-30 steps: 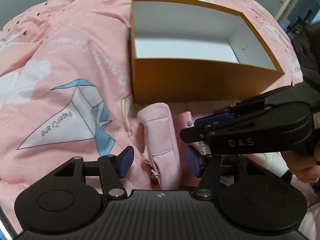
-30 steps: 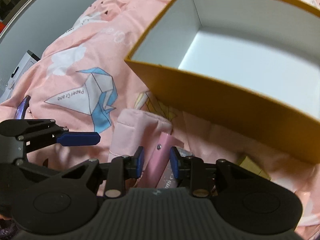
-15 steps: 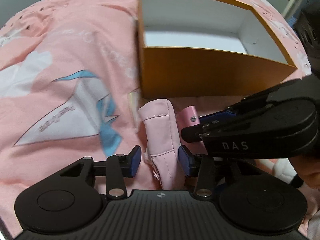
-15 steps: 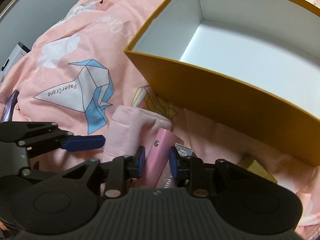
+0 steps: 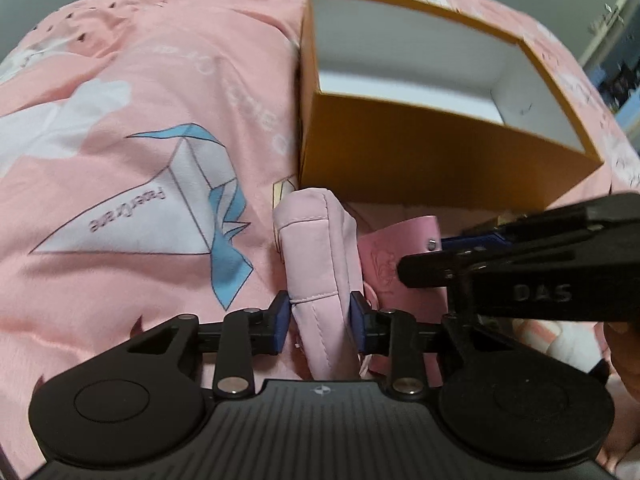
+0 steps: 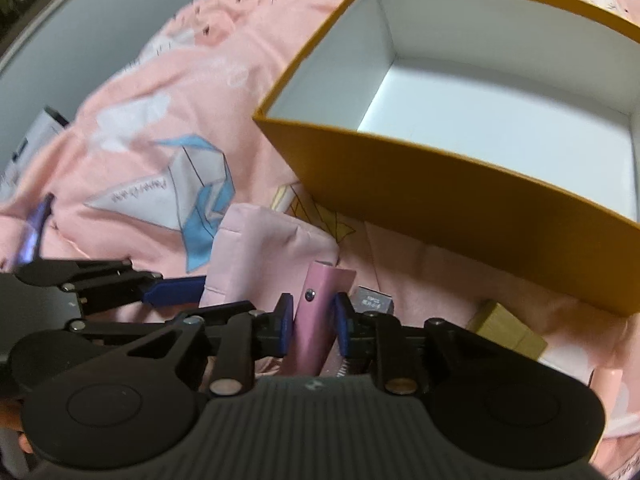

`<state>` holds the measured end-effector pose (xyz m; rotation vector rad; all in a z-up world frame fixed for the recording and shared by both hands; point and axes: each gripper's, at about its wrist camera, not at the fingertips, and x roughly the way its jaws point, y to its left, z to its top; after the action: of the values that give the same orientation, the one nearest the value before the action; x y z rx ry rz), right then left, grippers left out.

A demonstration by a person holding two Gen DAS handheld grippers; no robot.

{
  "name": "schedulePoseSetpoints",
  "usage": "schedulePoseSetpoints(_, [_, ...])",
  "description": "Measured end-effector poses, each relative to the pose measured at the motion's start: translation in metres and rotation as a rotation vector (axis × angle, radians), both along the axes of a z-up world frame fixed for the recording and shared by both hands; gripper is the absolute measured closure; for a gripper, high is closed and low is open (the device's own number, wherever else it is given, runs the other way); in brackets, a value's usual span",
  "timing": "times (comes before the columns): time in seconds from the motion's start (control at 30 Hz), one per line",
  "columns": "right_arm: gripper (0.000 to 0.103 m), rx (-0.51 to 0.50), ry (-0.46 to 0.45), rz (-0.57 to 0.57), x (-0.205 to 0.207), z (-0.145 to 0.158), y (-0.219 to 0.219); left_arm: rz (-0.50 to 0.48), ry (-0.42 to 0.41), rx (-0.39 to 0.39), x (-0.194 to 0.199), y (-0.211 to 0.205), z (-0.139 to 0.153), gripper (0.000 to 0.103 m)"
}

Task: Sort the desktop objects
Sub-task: 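Grasp the pink fabric pouch with the left tool while the right tool grasps the pink case, then carry the pink pouch and pink case into the orange box with both tools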

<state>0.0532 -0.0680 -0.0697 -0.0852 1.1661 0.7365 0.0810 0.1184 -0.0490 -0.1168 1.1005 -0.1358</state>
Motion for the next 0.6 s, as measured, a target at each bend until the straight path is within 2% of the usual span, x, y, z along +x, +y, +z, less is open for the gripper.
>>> schedulePoseSetpoints(0.23, [0.084, 0.104, -0.046, -0.015, -0.004, 0.035, -0.018, -0.002, -0.117, 0.026, -0.013, 0.002, 0.048, 0.07])
schedulePoseSetpoints(0.4, [0.084, 0.198, -0.052, -0.028, 0.001, 0.065, -0.033, -0.018, -0.224, 0.082, -0.018, -0.006, 0.086, 0.07])
schedulePoseSetpoints(0.6, [0.084, 0.253, -0.093, -0.049, 0.018, 0.107, -0.051, -0.021, -0.295, 0.083, 0.002, -0.014, 0.121, 0.07])
